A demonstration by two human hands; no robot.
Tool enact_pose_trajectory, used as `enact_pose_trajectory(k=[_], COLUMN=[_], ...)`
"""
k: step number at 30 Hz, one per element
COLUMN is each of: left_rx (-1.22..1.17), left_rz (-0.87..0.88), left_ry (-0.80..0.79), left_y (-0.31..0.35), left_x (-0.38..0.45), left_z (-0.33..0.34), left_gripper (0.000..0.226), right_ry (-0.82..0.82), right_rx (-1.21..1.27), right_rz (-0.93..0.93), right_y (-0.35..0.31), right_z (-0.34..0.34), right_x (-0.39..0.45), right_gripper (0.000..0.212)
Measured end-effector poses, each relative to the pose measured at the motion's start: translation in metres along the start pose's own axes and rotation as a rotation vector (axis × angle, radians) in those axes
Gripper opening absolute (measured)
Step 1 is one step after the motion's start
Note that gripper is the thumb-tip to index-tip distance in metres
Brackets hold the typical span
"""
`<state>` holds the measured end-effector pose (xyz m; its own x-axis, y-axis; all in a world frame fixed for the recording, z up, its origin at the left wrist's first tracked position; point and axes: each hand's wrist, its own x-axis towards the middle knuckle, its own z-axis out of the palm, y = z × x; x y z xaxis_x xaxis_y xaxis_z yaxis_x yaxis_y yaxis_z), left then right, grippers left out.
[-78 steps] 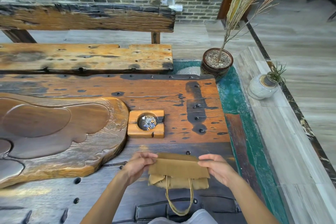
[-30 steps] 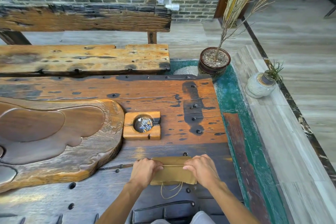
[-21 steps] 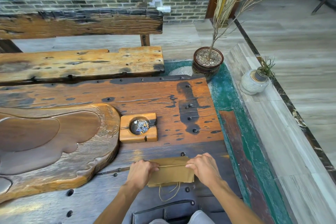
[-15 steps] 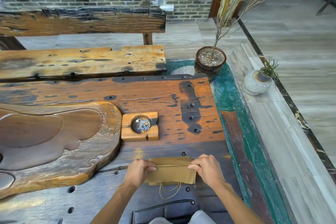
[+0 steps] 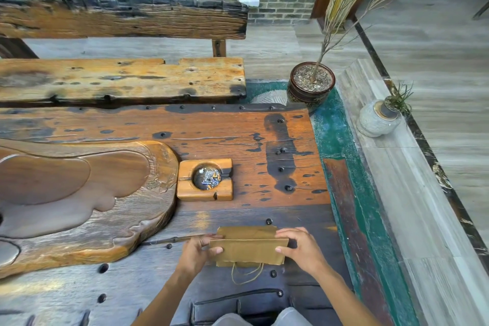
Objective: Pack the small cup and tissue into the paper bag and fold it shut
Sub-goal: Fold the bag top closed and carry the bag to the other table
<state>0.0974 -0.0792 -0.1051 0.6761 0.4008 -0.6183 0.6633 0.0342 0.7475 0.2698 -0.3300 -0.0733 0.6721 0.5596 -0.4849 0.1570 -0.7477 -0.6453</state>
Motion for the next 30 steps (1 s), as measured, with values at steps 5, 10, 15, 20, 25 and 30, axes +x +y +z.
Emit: enact_pose_trajectory(k=[5,10,15,20,25,30], left_rx=[0.024,-0.122,-0.123,-0.135,-0.140,-0.190], left_rz=[-0.037,-0.024,0.069,0.270,0.473,0.624], left_ry=[0.100,0.136,0.190,0.252,0.257,0.310], left_y=[-0.006,0.013,0.042,0.092,0.156,0.211], left_x=[0.002,0.006,0.006,-0.009,-0.045,-0.081], left_z=[0.012,0.011,-0.016,-0.047,-0.076,-0.102], left_gripper=[0.011,0.009,0.036,0.047,0.055,0.055], right_ry=[0.087,0.172,0.272,0.363,0.412,0.490], right_rx=[0.082,0.089,0.050,0.057,0.157,0.195], right_rz=[0.080,0.090,0.074,-0.006,-0.157,-0.314], right_y=[-0.003,-0.021,-0.046,-0.092,-0.146,-0.199], right_z=[0.009,0.001,-0.018,-0.052,-0.091,-0.131], right_x=[-0.002,0.002,0.016,0.017,0.001,-0.032], right_gripper=[0.037,0.029,0.008,0.021,0.005,0.007])
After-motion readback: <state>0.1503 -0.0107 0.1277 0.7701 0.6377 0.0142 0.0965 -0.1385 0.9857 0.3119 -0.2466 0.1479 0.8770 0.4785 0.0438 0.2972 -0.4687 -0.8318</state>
